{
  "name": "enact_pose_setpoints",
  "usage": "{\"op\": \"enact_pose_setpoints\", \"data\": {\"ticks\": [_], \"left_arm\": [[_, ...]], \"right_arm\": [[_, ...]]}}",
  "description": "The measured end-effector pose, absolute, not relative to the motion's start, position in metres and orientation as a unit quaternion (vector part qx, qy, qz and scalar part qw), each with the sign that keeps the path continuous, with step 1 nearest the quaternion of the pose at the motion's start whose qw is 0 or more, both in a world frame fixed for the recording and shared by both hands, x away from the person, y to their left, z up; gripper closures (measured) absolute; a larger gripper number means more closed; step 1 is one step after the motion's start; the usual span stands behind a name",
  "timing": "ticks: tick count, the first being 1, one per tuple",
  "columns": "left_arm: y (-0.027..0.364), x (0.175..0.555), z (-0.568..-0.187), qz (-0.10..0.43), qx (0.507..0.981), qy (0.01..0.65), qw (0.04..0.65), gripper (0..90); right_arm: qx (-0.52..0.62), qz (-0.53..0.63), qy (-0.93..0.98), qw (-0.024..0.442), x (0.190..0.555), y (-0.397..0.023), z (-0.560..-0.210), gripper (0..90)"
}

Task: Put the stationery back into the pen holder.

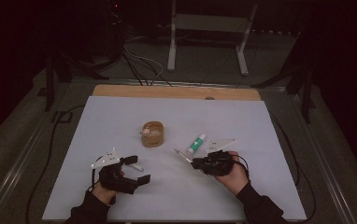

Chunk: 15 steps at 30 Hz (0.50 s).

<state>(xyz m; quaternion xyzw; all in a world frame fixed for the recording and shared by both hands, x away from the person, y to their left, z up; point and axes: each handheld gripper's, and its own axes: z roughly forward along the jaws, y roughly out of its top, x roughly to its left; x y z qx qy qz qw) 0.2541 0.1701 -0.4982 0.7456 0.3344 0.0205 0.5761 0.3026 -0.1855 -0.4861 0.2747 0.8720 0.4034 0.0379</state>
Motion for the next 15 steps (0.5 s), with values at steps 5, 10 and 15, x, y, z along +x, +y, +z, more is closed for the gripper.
{"op": "enact_pose_setpoints", "data": {"ticks": [5, 10, 15], "left_arm": [[0.166, 0.256, -0.494, 0.011, 0.737, 0.337, 0.586, 0.2], [0.155, 0.256, -0.491, 0.011, 0.731, 0.343, 0.59, 0.2], [0.144, 0.257, -0.485, 0.005, 0.723, 0.348, 0.597, 0.2]], "right_arm": [[0.287, 0.42, 0.86, 0.044, 0.3, -0.189, -0.483, 79.7], [0.286, 0.427, 0.856, 0.062, 0.296, -0.189, -0.479, 79.7], [0.291, 0.446, 0.843, 0.072, 0.295, -0.19, -0.474, 79.7]]}}
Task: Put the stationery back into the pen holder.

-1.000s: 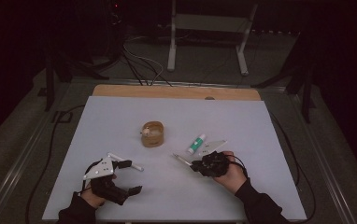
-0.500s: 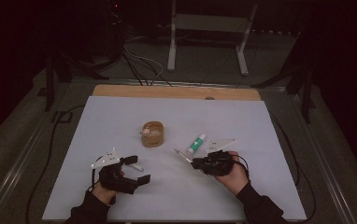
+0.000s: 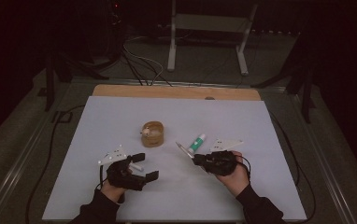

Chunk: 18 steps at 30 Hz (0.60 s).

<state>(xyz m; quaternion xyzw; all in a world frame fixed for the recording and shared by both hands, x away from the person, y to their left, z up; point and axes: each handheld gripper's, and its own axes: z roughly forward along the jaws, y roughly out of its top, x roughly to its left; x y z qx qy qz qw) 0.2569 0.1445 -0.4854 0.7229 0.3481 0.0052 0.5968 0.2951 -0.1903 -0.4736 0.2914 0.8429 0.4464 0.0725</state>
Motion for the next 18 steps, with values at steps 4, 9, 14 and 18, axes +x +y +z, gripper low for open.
{"op": "enact_pose_setpoints", "data": {"ticks": [4, 9, 14, 18], "left_arm": [[0.136, 0.26, -0.482, -0.016, 0.714, 0.352, 0.605, 0.2], [0.125, 0.264, -0.479, -0.034, 0.701, 0.364, 0.612, 0.3], [0.114, 0.267, -0.474, -0.024, 0.696, 0.377, 0.61, 1.1], [0.103, 0.267, -0.469, 0.009, 0.698, 0.389, 0.602, 1.1]], "right_arm": [[0.293, 0.452, 0.839, 0.076, 0.294, -0.19, -0.472, 79.7], [0.293, 0.459, 0.835, 0.08, 0.294, -0.19, -0.47, 79.7], [0.291, 0.466, 0.83, 0.091, 0.292, -0.188, -0.469, 79.7], [0.288, 0.473, 0.827, 0.097, 0.291, -0.187, -0.467, 79.7]]}}
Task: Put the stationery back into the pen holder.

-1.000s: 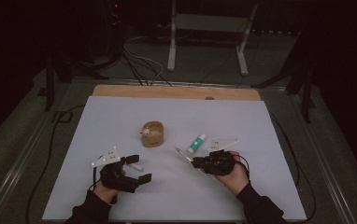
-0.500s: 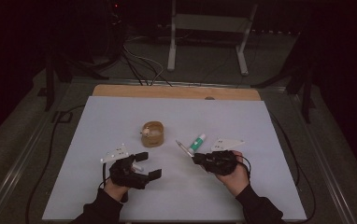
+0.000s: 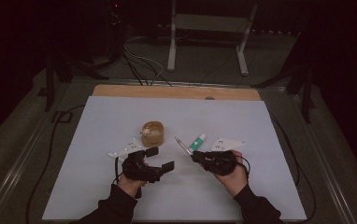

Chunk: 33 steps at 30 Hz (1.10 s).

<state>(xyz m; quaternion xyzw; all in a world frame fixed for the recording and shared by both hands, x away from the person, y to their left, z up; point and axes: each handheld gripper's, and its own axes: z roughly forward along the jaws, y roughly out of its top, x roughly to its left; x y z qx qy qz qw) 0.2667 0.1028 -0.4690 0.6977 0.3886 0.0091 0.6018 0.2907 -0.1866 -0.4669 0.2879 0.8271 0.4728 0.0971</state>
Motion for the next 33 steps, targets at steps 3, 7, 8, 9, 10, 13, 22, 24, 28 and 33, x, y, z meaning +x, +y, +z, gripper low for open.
{"op": "enact_pose_setpoints", "data": {"ticks": [3, 7, 8, 9, 10, 13, 22, 24, 28, 33], "left_arm": [[0.098, 0.269, -0.468, 0.013, 0.681, 0.412, 0.605, 1.1], [0.094, 0.272, -0.468, 0.017, 0.671, 0.424, 0.609, 1.1], [0.092, 0.273, -0.468, 0.022, 0.672, 0.422, 0.608, 1.1], [0.091, 0.273, -0.467, 0.024, 0.667, 0.426, 0.611, 1.1], [0.091, 0.274, -0.468, 0.019, 0.66, 0.427, 0.618, 1.1], [0.089, 0.279, -0.471, 0.003, 0.641, 0.441, 0.628, 1.1], [0.083, 0.288, -0.481, -0.051, 0.617, 0.47, 0.629, 7.3], [0.08, 0.29, -0.483, -0.052, 0.61, 0.479, 0.629, 15.7], [0.077, 0.292, -0.485, -0.056, 0.602, 0.485, 0.631, 23.5], [0.074, 0.296, -0.489, -0.066, 0.587, 0.49, 0.641, 41.4]], "right_arm": [[0.288, 0.479, 0.823, 0.103, 0.29, -0.187, -0.465, 79.7], [0.289, 0.486, 0.818, 0.105, 0.289, -0.186, -0.464, 79.7], [0.288, 0.487, 0.818, 0.106, 0.289, -0.186, -0.464, 79.7], [0.287, 0.487, 0.818, 0.107, 0.289, -0.186, -0.464, 79.7], [0.286, 0.489, 0.817, 0.108, 0.289, -0.185, -0.464, 79.7], [0.282, 0.493, 0.816, 0.111, 0.288, -0.183, -0.463, 79.7], [0.275, 0.499, 0.814, 0.114, 0.287, -0.18, -0.46, 79.7], [0.274, 0.499, 0.814, 0.113, 0.287, -0.179, -0.46, 79.7], [0.271, 0.501, 0.815, 0.11, 0.286, -0.179, -0.461, 79.7], [0.266, 0.503, 0.815, 0.106, 0.285, -0.177, -0.46, 79.7]]}}
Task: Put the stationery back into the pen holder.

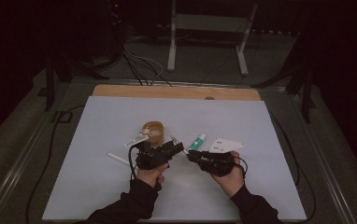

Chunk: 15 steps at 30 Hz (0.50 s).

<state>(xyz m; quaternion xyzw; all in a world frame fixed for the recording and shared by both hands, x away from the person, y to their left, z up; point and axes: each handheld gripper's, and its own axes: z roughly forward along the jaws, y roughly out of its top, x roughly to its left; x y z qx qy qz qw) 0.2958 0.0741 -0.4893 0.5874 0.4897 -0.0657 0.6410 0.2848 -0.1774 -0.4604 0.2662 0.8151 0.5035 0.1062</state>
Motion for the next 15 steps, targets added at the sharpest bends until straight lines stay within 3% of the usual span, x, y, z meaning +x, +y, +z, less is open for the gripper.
{"op": "enact_pose_setpoints", "data": {"ticks": [5, 15], "left_arm": [[0.073, 0.2988, -0.4913, -0.08, 0.572, 0.493, 0.65, 54.0], [0.0685, 0.3, -0.4935, -0.1, 0.56, 0.5, 0.653, 70.2]], "right_arm": [[0.266, 0.503, 0.816, 0.104, 0.285, -0.1774, -0.4608, 79.6], [0.263, 0.502, 0.818, 0.102, 0.2848, -0.1762, -0.461, 79.7]]}}
